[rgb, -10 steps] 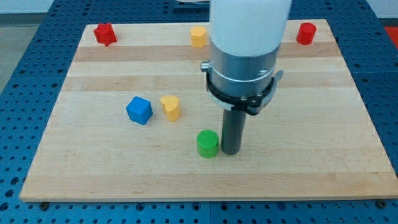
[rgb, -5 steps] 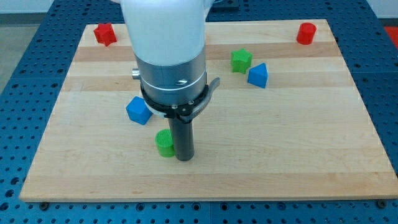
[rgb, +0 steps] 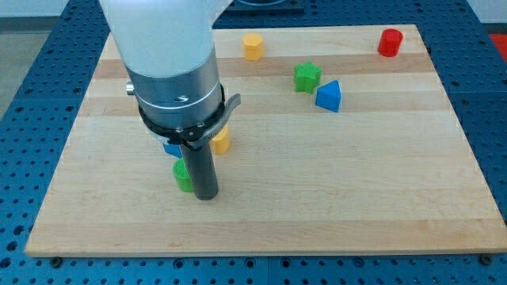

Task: Move the green circle below the red star

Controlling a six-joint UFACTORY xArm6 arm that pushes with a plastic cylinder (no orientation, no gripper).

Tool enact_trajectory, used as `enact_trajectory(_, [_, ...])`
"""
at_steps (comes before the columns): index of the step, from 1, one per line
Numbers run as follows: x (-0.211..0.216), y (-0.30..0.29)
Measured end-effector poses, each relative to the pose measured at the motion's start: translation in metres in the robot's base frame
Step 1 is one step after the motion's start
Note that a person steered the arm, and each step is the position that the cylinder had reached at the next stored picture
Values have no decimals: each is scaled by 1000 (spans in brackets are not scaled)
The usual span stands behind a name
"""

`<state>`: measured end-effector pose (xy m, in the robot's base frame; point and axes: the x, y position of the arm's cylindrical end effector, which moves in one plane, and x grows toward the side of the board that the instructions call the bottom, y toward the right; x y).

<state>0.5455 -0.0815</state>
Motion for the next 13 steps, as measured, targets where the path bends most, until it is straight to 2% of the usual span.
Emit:
enact_trajectory(3, [-34,-4])
enact_trajectory(6, [-35,-43])
enact_trajectory(11, [-14,-65])
enact_trajectory(13, [-35,-65])
